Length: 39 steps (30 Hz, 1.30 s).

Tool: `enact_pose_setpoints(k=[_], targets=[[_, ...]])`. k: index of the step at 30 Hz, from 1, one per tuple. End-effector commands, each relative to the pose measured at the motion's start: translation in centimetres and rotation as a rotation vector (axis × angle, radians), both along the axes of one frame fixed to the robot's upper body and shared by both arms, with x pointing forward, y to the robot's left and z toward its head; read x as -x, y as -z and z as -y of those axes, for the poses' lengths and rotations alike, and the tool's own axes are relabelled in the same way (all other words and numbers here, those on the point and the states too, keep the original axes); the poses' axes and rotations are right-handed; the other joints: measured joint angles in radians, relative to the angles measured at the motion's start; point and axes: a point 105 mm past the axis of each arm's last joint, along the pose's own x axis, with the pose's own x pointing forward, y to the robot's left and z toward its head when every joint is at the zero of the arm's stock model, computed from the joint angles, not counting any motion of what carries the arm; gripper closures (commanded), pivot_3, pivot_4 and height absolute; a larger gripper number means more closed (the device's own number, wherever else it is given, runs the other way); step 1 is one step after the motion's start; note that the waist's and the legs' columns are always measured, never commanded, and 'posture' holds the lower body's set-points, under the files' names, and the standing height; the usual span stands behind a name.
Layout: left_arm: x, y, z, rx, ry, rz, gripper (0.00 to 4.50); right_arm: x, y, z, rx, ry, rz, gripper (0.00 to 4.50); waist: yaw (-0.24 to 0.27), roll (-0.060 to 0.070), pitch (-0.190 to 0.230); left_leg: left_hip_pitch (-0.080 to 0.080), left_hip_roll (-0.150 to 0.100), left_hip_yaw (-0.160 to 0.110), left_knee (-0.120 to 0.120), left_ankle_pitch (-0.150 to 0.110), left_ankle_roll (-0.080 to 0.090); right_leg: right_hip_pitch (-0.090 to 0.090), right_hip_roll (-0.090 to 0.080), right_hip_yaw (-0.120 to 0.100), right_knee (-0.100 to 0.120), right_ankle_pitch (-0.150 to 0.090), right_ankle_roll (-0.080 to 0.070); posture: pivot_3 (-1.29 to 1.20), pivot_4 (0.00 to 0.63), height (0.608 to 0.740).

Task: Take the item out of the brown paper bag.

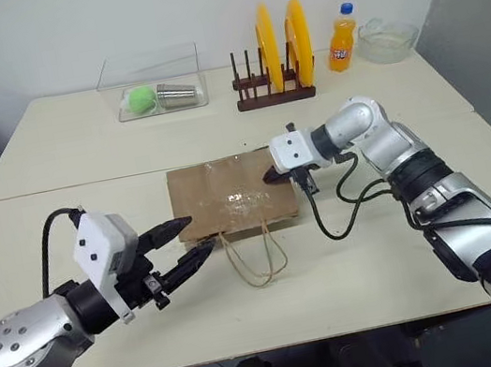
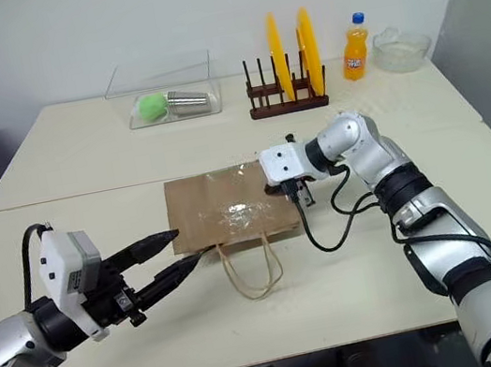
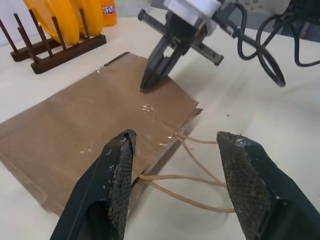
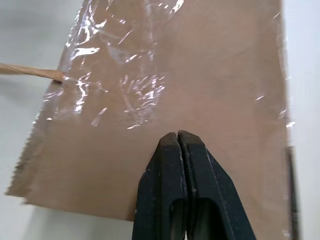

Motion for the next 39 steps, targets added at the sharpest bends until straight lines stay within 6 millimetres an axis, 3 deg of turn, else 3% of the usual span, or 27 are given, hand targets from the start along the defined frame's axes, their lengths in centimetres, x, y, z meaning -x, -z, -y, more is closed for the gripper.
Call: enact_pose_setpoints(k=[1,4,7,11,12,18,23,29,39], targets=[[-0.1,0.2,-0.2,-0.081,0.043,0.052,1.77,2.5,-3.2,0.3,-0.187,-0.03,-0.01,4.46,0.004,0.0,0.0,0.0,0.0,0.0,-0.001,0.0,0.0,0.0,0.0,0.0,-0.001,0.0,0.0,0.0,0.15,0.74],[-0.8,0.9,-0.4,-0.21,0.104,0.105,1.77,5.5,-2.4,2.1,-0.266,-0.014,-0.09,4.46,0.026,0.0,0.0,0.0,0.0,-0.001,-0.003,0.0,0.0,0.0,0.0,-0.001,-0.003,0.0,0.0,0.0,0.15,0.74],[-1.5,1.3,-0.6,-0.291,0.155,0.152,1.23,7.4,-1.5,3.3,-0.299,0.042,-0.154,4.5,0.027,0.002,0.001,0.0,0.0,-0.001,-0.007,0.0,0.0,0.0,-0.001,-0.001,-0.006,0.0,0.0,0.0,0.15,0.74],[-2.3,2.3,0.0,-0.46,0.33,0.229,0.05,10.3,0.3,5.4,-0.342,0.146,-0.284,4.5,0.028,0.003,0.001,-0.001,0.0,-0.001,-0.008,0.0,0.0,-0.001,0.0,-0.002,-0.006,-0.001,0.001,0.0,0.15,0.74],[-2.5,2.6,0.4,-0.489,0.385,0.25,0.0,11.1,0.8,5.8,-0.35,0.175,-0.314,4.12,0.029,0.003,0.001,-0.001,0.0,-0.001,-0.008,0.0,0.0,-0.001,0.0,-0.002,-0.006,-0.002,0.002,0.0,0.15,0.74],[-3.6,3.9,2.8,-0.6,0.62,0.343,0.0,13.9,2.7,6.1,-0.363,0.282,-0.392,2.31,0.026,0.003,0.001,-0.002,0.0,0.001,-0.008,0.0,0.0,-0.002,0.0,-0.002,-0.006,-0.003,0.005,0.0,0.15,0.74],[-4.3,5.0,4.6,-0.651,0.727,0.401,0.0,15.5,3.8,5.8,-0.355,0.326,-0.436,2.31,0.024,0.002,0.001,-0.002,0.0,0.001,-0.008,0.0,0.0,-0.002,0.0,-0.002,-0.006,-0.003,0.006,0.0,0.15,0.74],[-4.2,6.8,4.6,-0.73,0.844,0.414,0.0,16.9,4.4,5.9,-0.338,0.363,-0.478,2.31,0.025,0.002,0.001,-0.002,0.001,0.0,-0.008,0.0,0.0,-0.002,0.0,-0.002,-0.006,-0.003,0.006,0.0,0.15,0.74],[-5.0,9.3,5.0,-0.798,0.909,0.423,0.0,17.1,4.1,5.5,-0.349,0.373,-0.49,2.31,0.023,0.002,0.001,-0.002,0.0,0.0,-0.006,0.0,0.001,0.0,0.001,-0.003,-0.007,-0.003,0.008,0.0,0.15,0.74]])
